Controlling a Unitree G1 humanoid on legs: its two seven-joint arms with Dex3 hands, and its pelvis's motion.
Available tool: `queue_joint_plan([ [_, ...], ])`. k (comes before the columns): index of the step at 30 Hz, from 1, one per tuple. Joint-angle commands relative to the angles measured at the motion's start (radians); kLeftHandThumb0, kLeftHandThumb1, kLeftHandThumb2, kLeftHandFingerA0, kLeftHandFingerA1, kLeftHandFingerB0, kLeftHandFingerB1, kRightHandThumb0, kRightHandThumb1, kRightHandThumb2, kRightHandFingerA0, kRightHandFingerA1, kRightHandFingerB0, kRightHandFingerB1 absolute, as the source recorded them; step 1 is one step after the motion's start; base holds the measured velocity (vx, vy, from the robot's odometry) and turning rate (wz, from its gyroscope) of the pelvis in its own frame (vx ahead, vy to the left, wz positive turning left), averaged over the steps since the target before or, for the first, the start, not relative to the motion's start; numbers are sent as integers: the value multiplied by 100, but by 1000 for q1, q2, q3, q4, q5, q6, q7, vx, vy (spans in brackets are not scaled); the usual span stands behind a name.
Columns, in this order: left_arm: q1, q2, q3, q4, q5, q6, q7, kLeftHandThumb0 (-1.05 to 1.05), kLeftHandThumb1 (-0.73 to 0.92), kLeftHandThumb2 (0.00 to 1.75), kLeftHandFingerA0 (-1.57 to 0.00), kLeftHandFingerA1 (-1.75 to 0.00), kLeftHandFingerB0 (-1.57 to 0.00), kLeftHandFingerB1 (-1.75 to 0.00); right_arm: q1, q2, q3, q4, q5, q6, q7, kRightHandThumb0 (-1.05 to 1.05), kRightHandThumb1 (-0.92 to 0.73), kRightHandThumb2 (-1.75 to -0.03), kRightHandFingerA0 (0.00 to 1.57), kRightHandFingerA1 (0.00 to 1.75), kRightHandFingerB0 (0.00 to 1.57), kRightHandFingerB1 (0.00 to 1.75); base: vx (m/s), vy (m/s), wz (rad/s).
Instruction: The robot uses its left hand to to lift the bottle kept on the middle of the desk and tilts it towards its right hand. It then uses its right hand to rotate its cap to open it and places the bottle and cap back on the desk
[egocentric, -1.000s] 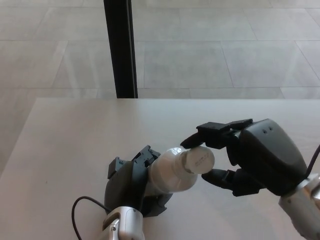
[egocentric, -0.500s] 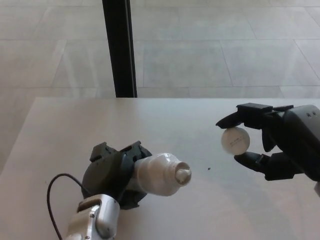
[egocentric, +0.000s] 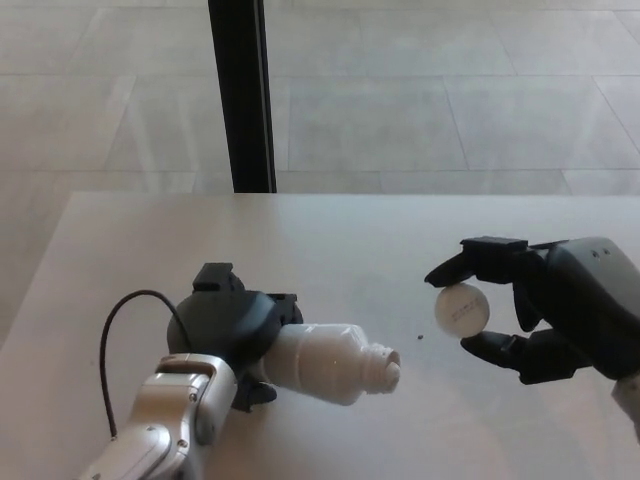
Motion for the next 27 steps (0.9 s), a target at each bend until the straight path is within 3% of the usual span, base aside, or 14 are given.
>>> queue_joint_plan([
  [1, -190, 30, -274, 63, 366, 216, -621, -54, 65, 59, -87, -121, -77, -73, 29, 4, 178, 288, -190, 200, 105, -36, -62, -61, 88, 127, 93, 65, 0, 0, 0],
  [2, -192, 13, -277, 66, 350, 237, -623, -53, 64, 60, -88, -119, -77, -74, 16, 3, 207, 336, -225, 230, 115, -34, -62, -58, 87, 107, 93, 61, 0, 0, 0],
  [6, -185, -36, -264, 65, 277, 316, -599, -52, 66, 60, -82, -108, -63, -64, -19, 15, 259, 501, -254, 247, 68, -35, -53, -55, 86, 93, 93, 60, 0, 0, 0],
  [7, -180, -45, -257, 66, 259, 325, -581, -48, 65, 59, -84, -104, -67, -65, -30, 21, 268, 529, -267, 269, 56, -42, -40, -86, 83, 97, 86, 75, 0, 0, 0],
  [8, -176, -53, -254, 67, 250, 335, -572, -47, 65, 58, -84, -107, -67, -65, -36, 24, 275, 544, -275, 287, 55, -39, -56, -58, 80, 107, 90, 62, 0, 0, 0],
  [10, -155, -61, -245, 49, 240, 357, -547, -44, 63, 62, -84, -132, -72, -83, -48, 27, 282, 575, -270, 304, 48, -37, -58, -56, 79, 100, 87, 62, 0, 0, 0],
  [11, -147, -59, -246, 41, 240, 358, -542, -43, 63, 62, -84, -134, -74, -90, -56, 27, 290, 606, -272, 304, 27, -38, -60, -57, 77, 101, 84, 63, 0, 0, 0],
  [14, -106, -55, -240, 3, 243, 369, -508, -44, 61, 64, -89, -131, -77, -94, -67, 23, 304, 654, -267, 330, 38, -38, -64, -58, 67, 93, 71, 57, 0, 0, 0],
  [17, -85, -43, -242, -24, 248, 371, -517, -44, 63, 64, -86, -122, -76, -85, -74, 11, 316, 675, -262, 347, 62, -40, -64, -58, 67, 92, 61, 49, 0, 0, 0],
  [19, -60, -39, -222, -52, 225, 391, -519, -42, 64, 62, -83, -105, -71, -72, -74, 6, 319, 682, -257, 377, 86, -42, -62, -58, 64, 90, 52, 44, 0, 0, 0],
  [21, -45, -26, -220, -69, 229, 390, -526, -46, 65, 63, -76, -96, -65, -72, -69, -5, 318, 684, -249, 383, 88, -44, -62, -59, 33, 64, 40, 40, 0, 0, 0],
  [23, -23, -4, -214, -98, 226, 383, -538, -48, 67, 63, -73, -99, -63, -73, -58, -13, 314, 677, -247, 396, 84, -46, -62, -59, 23, 64, 36, 42, 0, 0, 0],
  [25, -9, 11, -198, -115, 214, 374, -537, -49, 66, 59, -52, -73, -36, -48, -51, -19, 307, 655, -242, 412, 102, -52, -64, -60, 9, 59, 19, 37, 0, 0, 0],
  [27, 20, 16, -170, -131, 199, 359, -486, -50, 63, 58, -42, -77, -32, -50, -46, -17, 297, 652, -227, 413, 87, -54, -62, -59, 5, 54, 18, 34, 0, 0, 0],
])
